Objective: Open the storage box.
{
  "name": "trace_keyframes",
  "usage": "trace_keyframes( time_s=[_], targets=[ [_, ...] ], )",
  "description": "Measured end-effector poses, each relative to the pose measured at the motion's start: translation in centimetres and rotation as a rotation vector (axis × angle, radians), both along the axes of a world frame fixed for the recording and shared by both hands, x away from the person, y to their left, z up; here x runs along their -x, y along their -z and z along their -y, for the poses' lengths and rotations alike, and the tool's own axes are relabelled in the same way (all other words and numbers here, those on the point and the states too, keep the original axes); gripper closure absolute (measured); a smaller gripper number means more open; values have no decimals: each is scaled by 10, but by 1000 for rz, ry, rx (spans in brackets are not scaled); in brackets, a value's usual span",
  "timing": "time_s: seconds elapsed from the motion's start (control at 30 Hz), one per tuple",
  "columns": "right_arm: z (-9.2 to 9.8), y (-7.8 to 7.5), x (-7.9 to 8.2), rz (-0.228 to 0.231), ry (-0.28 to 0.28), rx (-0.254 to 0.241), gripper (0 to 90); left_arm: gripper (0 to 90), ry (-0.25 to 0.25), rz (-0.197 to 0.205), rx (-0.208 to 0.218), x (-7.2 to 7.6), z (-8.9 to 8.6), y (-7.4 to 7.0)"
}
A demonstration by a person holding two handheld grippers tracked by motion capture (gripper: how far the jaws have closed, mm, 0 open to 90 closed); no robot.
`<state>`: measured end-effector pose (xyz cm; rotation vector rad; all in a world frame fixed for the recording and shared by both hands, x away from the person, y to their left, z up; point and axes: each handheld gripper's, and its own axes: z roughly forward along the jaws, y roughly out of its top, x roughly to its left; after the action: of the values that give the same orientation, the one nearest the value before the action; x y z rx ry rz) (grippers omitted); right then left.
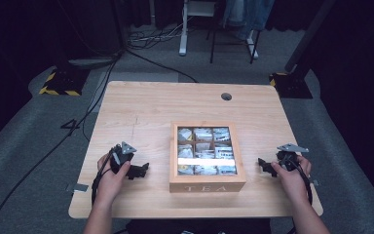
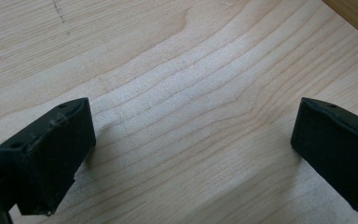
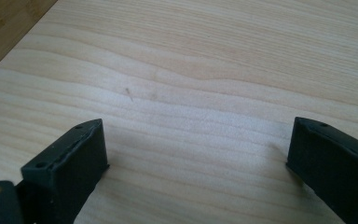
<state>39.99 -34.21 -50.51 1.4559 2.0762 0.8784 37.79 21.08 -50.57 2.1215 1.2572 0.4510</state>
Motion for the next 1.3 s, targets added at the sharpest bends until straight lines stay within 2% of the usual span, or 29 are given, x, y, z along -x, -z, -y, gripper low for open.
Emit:
trace_keyframes(
  time_s=[0.4,0.47,0.57,0.7,0.87,1.3],
  targets=[
    [11,0,5,3,-40,-2,68,2,-13,-3,-1,1,1,0],
    [12,-1,6,-4,-47,0,95,2,-13,-3,-1,1,1,0],
    [17,-5,8,-18,-46,1,192,2,-13,-3,-1,1,1,0],
    [22,-9,9,-38,-55,-14,212,2,-13,-3,-1,1,1,0],
    [19,-22,16,1,-74,-31,217,2,-13,-2,-1,1,1,0],
    [3,-45,35,28,-138,-58,239,1,11,-1,-1,-3,-1,0]
  ],
)
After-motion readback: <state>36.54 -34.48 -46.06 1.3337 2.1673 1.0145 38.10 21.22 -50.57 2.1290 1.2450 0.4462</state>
